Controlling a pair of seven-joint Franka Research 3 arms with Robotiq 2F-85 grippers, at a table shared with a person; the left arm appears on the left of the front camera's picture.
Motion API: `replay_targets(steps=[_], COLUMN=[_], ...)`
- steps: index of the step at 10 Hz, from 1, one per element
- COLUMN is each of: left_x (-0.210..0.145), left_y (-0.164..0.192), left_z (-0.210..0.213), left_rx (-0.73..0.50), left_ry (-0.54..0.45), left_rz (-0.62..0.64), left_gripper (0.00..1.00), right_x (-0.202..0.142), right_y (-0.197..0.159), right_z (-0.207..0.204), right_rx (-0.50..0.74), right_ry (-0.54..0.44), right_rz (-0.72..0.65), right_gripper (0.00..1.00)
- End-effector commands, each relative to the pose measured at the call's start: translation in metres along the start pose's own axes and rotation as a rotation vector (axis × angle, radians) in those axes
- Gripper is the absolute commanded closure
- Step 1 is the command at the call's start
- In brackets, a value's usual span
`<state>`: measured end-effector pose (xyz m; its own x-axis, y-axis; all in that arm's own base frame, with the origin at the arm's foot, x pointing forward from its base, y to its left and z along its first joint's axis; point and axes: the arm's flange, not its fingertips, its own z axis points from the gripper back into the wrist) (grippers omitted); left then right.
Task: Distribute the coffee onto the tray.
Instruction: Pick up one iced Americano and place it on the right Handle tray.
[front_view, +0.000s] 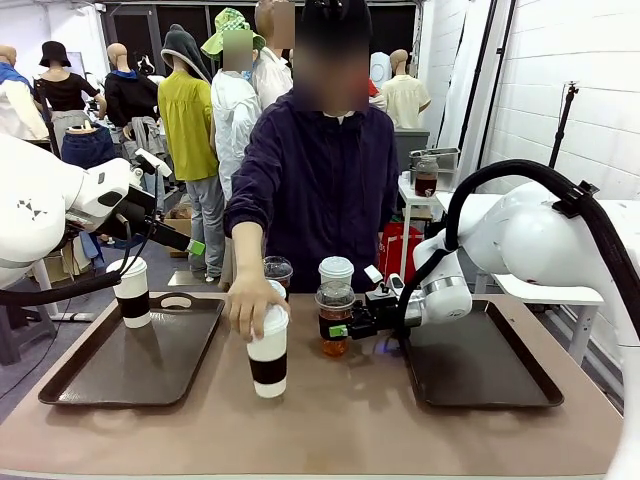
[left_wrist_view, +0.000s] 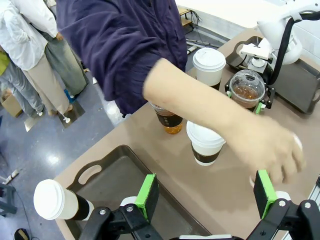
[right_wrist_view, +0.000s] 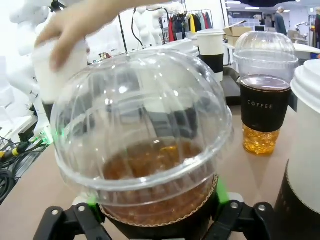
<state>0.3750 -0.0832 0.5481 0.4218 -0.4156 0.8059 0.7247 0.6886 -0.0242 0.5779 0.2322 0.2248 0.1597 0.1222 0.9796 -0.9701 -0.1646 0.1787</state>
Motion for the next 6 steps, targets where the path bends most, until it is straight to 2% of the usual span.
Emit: replay_targets(steps=[1,4,6], left_x=[-0.001,-0.001,-0.001], left_y=[0.001,0.001,0.001], left_z=[0.001,0.001,0.001], left_rx=[-0.007,-0.007,-0.007], left_ry=[-0.001,-0.001,-0.001], left_rz=[0.005,0.005,0.005], left_gripper=[0.00,0.00,0.00], right_x=[0.000,0.009,0.027], right_y=[-0.007,0.005,0.025], right_z=[-0.004,-0.001,0.002], right_rx=[0.013,0.022,0.048], right_ry=[0.026,0.024,0.022], right_rz=[-0.005,-0.031,-0.047], right_gripper=[0.18,0.18,0.18])
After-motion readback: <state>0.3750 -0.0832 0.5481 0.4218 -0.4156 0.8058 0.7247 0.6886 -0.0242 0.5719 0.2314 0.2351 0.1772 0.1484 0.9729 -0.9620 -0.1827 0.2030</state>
